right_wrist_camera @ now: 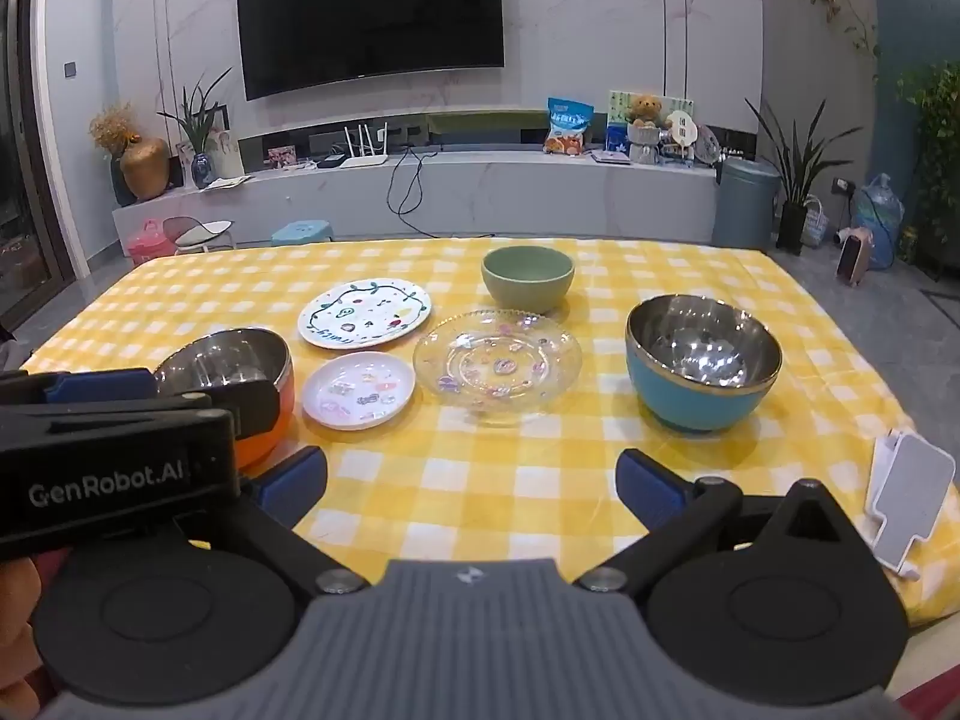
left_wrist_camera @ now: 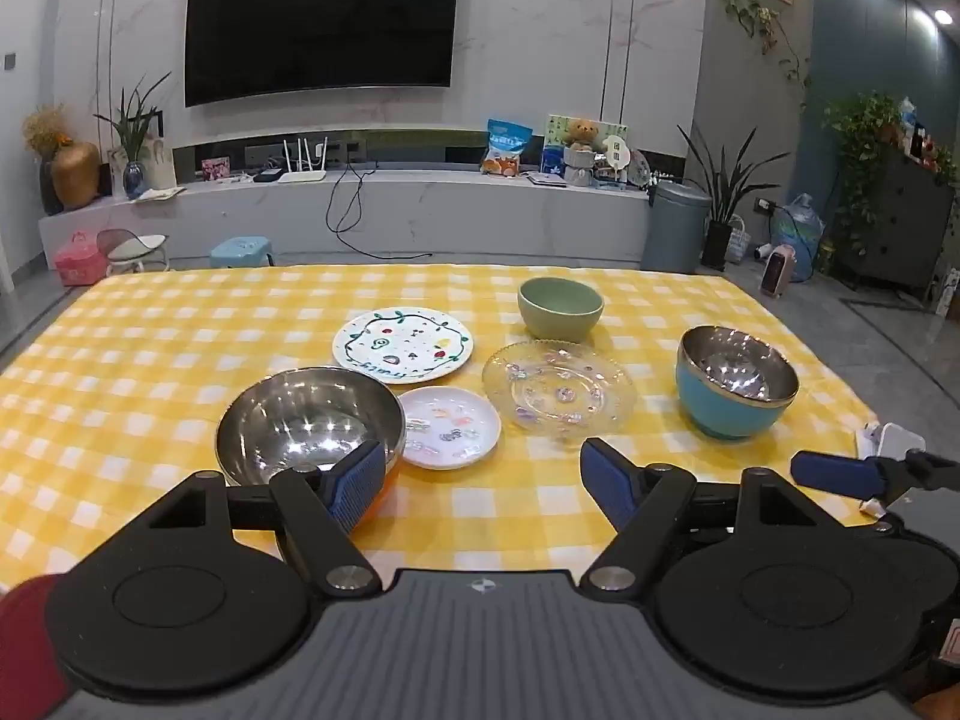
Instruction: Organize plates and bowls
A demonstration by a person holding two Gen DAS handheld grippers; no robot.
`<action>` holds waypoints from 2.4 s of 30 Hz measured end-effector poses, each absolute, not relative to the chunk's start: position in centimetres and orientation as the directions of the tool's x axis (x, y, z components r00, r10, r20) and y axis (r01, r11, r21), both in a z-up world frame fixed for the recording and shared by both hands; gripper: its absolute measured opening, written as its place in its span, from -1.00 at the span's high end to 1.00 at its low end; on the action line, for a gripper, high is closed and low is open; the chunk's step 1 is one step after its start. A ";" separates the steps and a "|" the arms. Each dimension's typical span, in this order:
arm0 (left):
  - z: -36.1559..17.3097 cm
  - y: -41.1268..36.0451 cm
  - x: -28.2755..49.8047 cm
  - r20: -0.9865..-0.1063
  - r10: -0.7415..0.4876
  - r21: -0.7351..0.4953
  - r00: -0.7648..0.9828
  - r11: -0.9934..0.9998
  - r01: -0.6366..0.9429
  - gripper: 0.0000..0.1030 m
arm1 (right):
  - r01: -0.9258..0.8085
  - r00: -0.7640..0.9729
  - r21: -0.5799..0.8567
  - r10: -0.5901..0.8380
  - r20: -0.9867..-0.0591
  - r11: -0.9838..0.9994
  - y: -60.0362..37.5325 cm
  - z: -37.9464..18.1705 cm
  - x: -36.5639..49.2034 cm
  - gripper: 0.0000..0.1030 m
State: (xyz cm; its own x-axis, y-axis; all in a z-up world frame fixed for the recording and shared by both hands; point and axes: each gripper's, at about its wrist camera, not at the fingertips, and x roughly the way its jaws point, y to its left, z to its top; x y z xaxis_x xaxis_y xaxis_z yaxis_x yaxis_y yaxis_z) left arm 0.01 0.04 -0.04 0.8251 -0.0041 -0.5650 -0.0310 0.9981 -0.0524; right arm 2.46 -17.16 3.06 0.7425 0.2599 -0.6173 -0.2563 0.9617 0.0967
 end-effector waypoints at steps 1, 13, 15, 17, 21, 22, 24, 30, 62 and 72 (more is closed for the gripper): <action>0.0 0.1 0.1 -0.569 -0.014 -0.059 0.822 0.998 -0.025 -0.66 | -0.259 0.745 0.089 0.258 -0.615 0.962 -17.2 3.1 2.4 -0.95; -0.6 0.1 0.2 -0.597 -0.012 -0.080 0.802 0.996 -0.044 -0.68 | -0.251 0.730 0.081 0.244 -0.639 0.964 -17.2 2.8 2.5 -0.94; -0.7 0.1 0.2 -0.602 -0.009 -0.078 0.799 0.996 -0.047 -0.68 | -0.252 0.725 0.085 0.246 -0.643 0.964 -17.3 2.4 2.7 -0.94; -0.6 0.1 0.1 -0.603 -0.007 -0.076 0.798 0.996 -0.049 -0.68 | -0.252 0.722 0.087 0.247 -0.646 0.964 -17.4 2.4 2.7 -0.94; -0.7 0.1 0.2 -0.607 -0.004 -0.073 0.794 0.996 -0.051 -0.68 | -0.251 0.721 0.087 0.246 -0.648 0.964 -17.3 2.5 2.6 -0.94; -0.7 0.0 0.2 -0.610 -0.003 -0.072 0.793 0.996 -0.052 -0.68 | -0.251 0.720 0.086 0.246 -0.649 0.964 -17.3 2.4 2.6 -0.94; -0.8 0.0 0.3 -0.613 0.000 -0.070 0.790 0.996 -0.054 -0.68 | -0.251 0.717 0.086 0.245 -0.652 0.964 -17.3 2.4 2.6 -0.94; -0.8 0.0 0.3 -0.619 0.004 -0.066 0.786 0.996 -0.057 -0.68 | -0.250 0.711 0.086 0.243 -0.660 0.965 -17.2 2.3 2.8 -0.94; -0.3 0.6 0.3 -0.549 0.010 -0.078 0.836 0.995 -0.064 -0.69 | -0.159 0.712 0.158 0.224 -0.665 0.975 -20.3 2.2 3.8 -0.94; 1.2 -0.3 -0.3 -0.490 0.031 -0.018 0.871 0.999 -0.046 -0.43 | -0.082 0.746 0.264 0.235 -0.623 0.961 -22.9 2.8 4.4 -0.94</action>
